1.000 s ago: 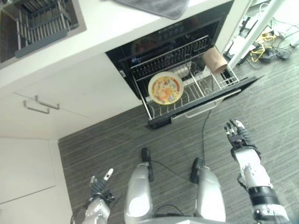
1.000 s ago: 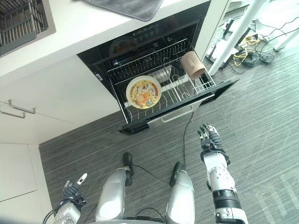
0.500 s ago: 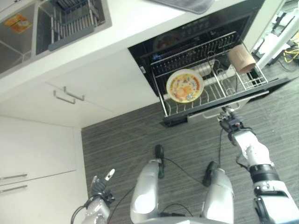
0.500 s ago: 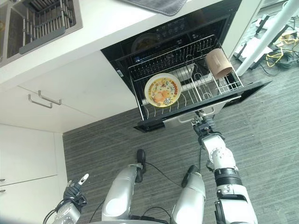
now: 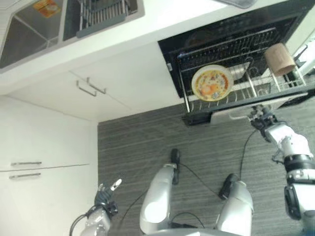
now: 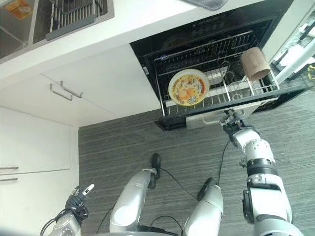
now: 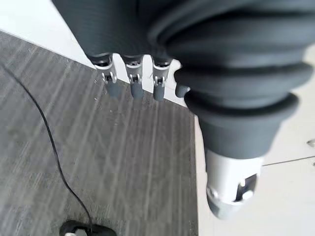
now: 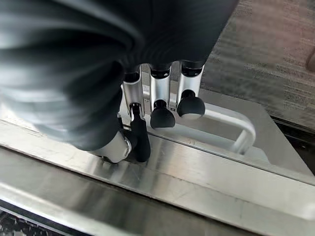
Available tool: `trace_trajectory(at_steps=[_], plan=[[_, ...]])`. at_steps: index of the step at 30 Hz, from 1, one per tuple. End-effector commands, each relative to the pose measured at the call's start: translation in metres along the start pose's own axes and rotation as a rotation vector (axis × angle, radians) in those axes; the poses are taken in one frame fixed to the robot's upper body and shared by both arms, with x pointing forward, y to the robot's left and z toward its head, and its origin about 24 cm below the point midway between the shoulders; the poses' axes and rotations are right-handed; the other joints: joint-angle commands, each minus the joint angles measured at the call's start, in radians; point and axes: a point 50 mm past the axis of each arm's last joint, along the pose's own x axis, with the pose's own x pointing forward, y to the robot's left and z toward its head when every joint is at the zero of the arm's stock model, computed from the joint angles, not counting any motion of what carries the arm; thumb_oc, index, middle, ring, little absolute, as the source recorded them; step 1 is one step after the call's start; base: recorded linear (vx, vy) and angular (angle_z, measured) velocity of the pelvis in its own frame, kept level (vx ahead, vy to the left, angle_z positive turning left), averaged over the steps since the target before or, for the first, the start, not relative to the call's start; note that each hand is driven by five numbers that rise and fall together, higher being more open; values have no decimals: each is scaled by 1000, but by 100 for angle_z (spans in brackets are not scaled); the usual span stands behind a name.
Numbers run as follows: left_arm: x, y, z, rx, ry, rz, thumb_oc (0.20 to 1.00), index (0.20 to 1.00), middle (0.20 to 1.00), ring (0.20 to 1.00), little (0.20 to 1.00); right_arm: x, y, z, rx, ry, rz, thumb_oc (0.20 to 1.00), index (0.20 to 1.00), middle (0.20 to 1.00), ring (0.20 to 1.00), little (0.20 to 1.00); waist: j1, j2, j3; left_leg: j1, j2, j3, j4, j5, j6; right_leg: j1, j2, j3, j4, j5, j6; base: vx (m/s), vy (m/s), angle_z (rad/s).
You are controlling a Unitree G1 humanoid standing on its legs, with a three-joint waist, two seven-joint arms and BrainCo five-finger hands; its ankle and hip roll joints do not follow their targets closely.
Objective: Place the dishes in the dishwasher.
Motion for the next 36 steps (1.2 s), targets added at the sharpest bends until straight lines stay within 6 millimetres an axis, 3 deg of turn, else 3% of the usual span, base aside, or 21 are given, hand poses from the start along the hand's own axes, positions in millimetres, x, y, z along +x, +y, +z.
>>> trace_trajectory(at_steps=[1,3,6,11,17,20,24,30,34,35,36], plan=[[-5,22,5,146,-20,-4,1000,1000,1000,1000,1000,-5,49,36,-8,-118,143,200,200,200,200,200,61,1,-9,2,9,-26,62,-85,-27,5,0,41,-40,32,-1,53,84,7],[-5,25,5,163,-18,-14,1000,1000,1000,1000,1000,-7,54,45,-11,-128,135,200,200,200,200,200,75,8,-4,-9,0,-30,64,-85,-25,-5,-13,37,-30,28,4,47,52,22],[-6,35,8,216,-3,-26,1000,1000,1000,1000,1000,-15,77,78,-56,-209,122,200,200,200,200,200,117,33,2,-30,-21,-31,64,-82,-22,-6,-43,15,-24,26,17,103,64,26],[-11,52,-2,283,42,-28,1000,1000,1000,1000,1000,-25,92,108,-96,-283,78,200,200,200,200,200,153,57,2,-32,-42,-37,50,-77,-21,19,-63,-3,-56,41,25,126,79,26],[-20,75,-21,378,152,-16,1000,1000,1000,1000,1000,-54,102,163,-180,-455,-11,200,200,200,200,200,184,72,-14,-32,-70,-39,38,-77,-28,96,-102,-27,-215,132,64,218,134,19],[-21,88,-21,391,179,9,1000,1000,1000,1000,1000,-70,112,183,-178,-526,-27,200,200,200,200,200,192,64,-24,-29,-73,-43,21,-71,-34,140,-105,-45,-309,188,85,102,36,6],[-25,112,-9,421,195,63,1000,1000,1000,1000,1000,-95,124,211,-163,-629,-18,200,200,200,200,200,213,22,-39,-38,-58,-49,39,-83,-44,200,-110,-88,-393,247,107,80,-70,14],[-28,136,13,467,167,93,1000,1000,1000,1000,1000,-100,114,218,-168,-570,-28,200,200,200,200,200,244,-61,-66,-66,-10,-62,87,-105,-54,279,-79,-144,-454,279,116,63,-171,25],[-28,137,15,465,143,111,1000,1000,1000,1000,1000,-93,106,213,-194,-534,-26,200,200,200,200,200,251,-74,-68,-72,0,-65,89,-105,-56,296,-68,-155,-477,288,118,-14,-88,-1],[-27,137,17,466,137,120,1000,1000,1000,1000,1000,-91,103,212,-185,-543,-26,1000,1000,1000,1000,1000,253,-77,-67,-73,3,-65,87,-104,-57,301,-65,-157,-486,292,118,-35,-82,-1],[-27,138,18,469,133,125,1000,1000,1000,1000,1000,-90,103,211,-175,-529,2,1000,1000,1000,1000,1000,254,-79,-66,-75,4,-66,85,-103,-57,304,-63,-158,-493,294,119,-36,-106,-1]])
